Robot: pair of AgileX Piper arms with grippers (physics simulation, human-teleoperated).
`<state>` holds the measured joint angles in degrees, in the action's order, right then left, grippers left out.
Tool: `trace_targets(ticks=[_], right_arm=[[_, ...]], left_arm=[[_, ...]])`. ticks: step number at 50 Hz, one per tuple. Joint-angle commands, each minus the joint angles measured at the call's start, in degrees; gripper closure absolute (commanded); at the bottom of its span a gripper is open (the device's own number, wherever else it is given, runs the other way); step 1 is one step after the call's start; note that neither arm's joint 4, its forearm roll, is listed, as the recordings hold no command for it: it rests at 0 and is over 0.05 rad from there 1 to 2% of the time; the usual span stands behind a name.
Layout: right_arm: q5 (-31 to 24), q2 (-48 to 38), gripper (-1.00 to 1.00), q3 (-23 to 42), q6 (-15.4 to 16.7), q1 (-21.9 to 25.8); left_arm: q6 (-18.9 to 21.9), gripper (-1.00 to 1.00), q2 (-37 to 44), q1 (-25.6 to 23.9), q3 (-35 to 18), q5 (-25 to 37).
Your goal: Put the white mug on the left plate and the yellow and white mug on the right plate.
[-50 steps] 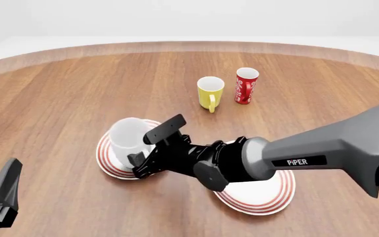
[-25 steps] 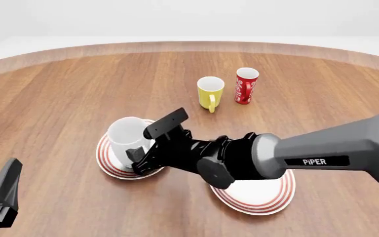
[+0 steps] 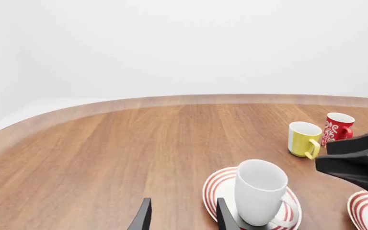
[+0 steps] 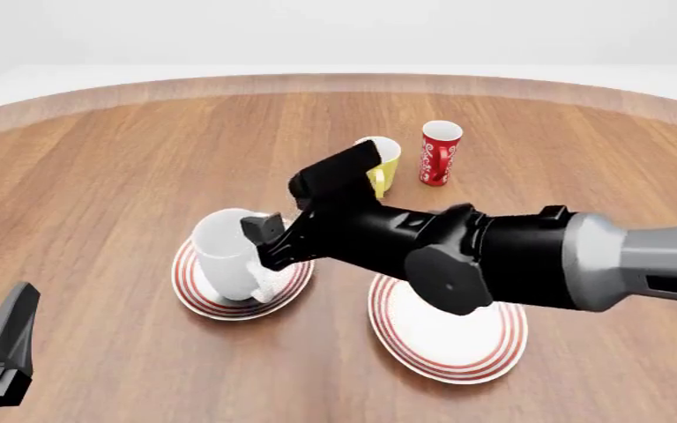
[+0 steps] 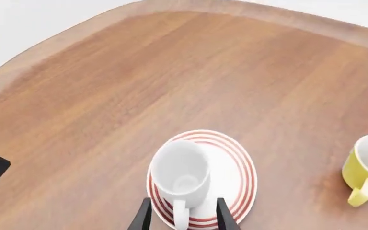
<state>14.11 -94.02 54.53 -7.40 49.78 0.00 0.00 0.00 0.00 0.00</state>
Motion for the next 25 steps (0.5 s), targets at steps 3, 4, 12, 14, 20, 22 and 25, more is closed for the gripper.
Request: trace_targets(ticks=[3, 4, 12, 14, 20, 22, 25], right_arm=[[-1.6, 8.9, -1.0, -2.7, -0.1, -4.5], [-1.6, 9.5, -1.0, -2.9, -0.1, -5.0], [-1.6, 11.0, -1.0, -3.5, 0.0, -8.2], [-1.6, 11.2, -1.0, -3.5, -0.1, -9.0], [-1.6, 10.8, -1.0, -3.2, 0.1, -10.9], [-1.6, 10.5, -1.0, -2.9, 0.1, -11.5], [-1.7, 10.0, -1.0, -2.3, 0.2, -12.4]], left_arm=[[0.0, -1.0, 0.0, 0.0, 0.0, 0.0], [0.0, -1.0, 0.0, 0.0, 0.0, 0.0], [0.0, -1.0, 0.0, 0.0, 0.0, 0.0], [0.0, -1.0, 0.0, 0.0, 0.0, 0.0], [0.0, -1.0, 0.0, 0.0, 0.0, 0.0], [0.0, -1.0, 0.0, 0.0, 0.0, 0.0], [0.0, -1.0, 0.0, 0.0, 0.0, 0.0]])
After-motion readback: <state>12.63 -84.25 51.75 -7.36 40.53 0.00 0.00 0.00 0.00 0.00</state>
